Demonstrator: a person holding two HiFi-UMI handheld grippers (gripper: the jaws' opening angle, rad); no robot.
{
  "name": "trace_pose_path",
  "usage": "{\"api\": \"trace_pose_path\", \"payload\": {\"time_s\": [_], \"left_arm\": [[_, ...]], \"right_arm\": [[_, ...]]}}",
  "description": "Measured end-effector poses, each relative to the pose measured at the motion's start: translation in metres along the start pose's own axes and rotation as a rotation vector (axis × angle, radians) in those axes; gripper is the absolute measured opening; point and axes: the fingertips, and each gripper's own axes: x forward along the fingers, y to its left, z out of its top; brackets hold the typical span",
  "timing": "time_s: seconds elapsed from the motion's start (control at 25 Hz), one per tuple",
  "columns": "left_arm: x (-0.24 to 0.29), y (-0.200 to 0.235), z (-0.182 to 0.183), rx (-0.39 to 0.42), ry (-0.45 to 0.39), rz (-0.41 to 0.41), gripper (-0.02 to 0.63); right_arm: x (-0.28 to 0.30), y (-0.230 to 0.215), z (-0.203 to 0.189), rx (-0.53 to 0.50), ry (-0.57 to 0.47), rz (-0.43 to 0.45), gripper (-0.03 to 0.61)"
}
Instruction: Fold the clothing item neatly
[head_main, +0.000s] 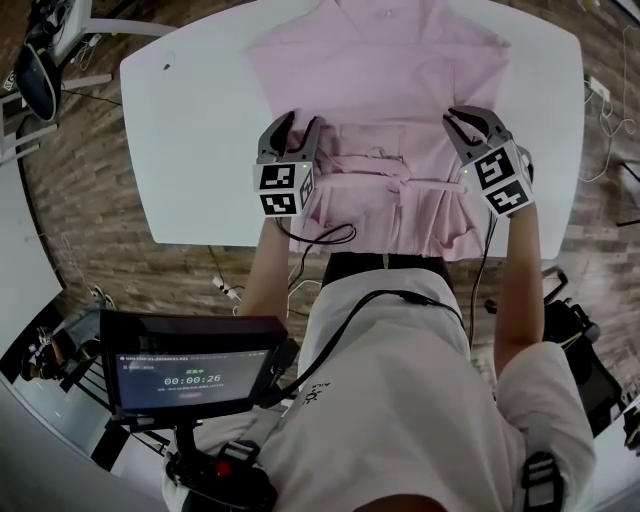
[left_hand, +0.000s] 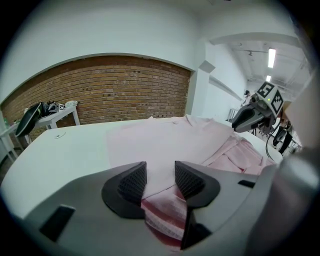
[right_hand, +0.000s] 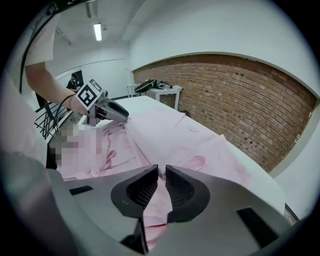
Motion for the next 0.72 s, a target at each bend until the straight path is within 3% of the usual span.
{"api": "trace_pose_path", "payload": {"time_s": [0.12, 0.2, 0.32, 0.44, 0.48, 0.6, 0.72], "left_arm": [[-0.002, 0.003, -0.008, 0.002, 0.022, -0.004, 0.175], [-0.005, 0.004, -0.005, 0.017, 0.015, 0.008, 0.175], [-0.012, 0.008, 0.020, 0.070, -0.052, 0.014, 0.175], [0.006, 0.005, 0.036, 0.116, -0.079, -0.047, 0.175], [0.016, 0.001, 0.036, 0.116, -0.070, -0.069, 0.175], [0.042, -0.002, 0.031, 0.075, -0.010, -0.097, 0.175], [0.052, -0.005, 0.018, 0.057, 0.068, -0.102, 0.175]], "right_arm": [[0.008, 0.010, -0.023, 0.018, 0.052, 0.017, 0.054], [0.009, 0.005, -0.035, 0.029, 0.075, 0.001, 0.095], [0.004, -0.010, -0.010, 0.117, -0.013, -0.032, 0.095], [0.028, -0.019, 0.027, 0.137, -0.084, -0.039, 0.061], [0.040, -0.023, 0.033, 0.138, -0.087, -0.044, 0.003], [0.069, -0.033, 0.030, 0.151, -0.033, -0.060, 0.003], [0.072, -0.056, 0.000, 0.125, 0.074, -0.146, 0.003]]}}
